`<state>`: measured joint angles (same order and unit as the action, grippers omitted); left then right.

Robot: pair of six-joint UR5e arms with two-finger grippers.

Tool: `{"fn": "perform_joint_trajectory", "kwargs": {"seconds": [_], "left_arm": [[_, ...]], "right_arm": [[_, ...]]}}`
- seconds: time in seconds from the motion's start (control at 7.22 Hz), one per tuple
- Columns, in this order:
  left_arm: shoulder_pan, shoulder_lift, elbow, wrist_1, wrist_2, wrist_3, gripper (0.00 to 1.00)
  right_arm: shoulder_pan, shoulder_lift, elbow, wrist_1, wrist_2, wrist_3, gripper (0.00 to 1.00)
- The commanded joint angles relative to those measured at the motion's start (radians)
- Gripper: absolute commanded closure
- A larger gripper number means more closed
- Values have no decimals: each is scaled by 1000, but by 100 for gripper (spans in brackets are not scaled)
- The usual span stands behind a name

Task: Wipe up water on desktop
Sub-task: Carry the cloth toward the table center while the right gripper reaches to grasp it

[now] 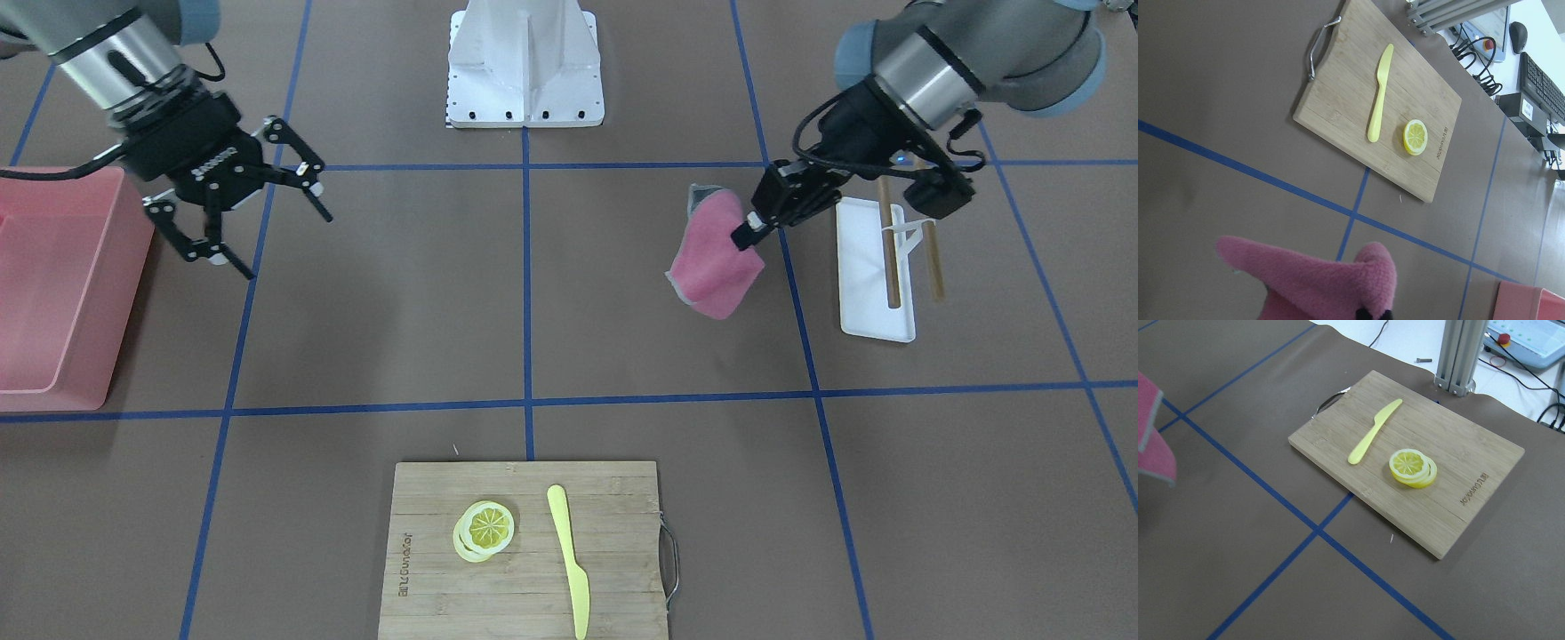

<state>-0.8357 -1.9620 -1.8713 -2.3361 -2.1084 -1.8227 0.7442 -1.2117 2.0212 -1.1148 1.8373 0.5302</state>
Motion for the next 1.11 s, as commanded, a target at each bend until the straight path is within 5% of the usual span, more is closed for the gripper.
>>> {"fn": "perform_joint_trajectory", "kwargs": {"seconds": [0.0,0.28,0.97], "left_arm": [[139,-78,3,6,161,-127,100],[187,-133,3,38,258,-239,100],[205,-199,-5,72,329,-372,100]], "right_arm": [[-145,69,2,0,-232,-3,4],[-260,87,1,13,-413,1,3],[-402,104,4,13,-567,-6,6]]}}
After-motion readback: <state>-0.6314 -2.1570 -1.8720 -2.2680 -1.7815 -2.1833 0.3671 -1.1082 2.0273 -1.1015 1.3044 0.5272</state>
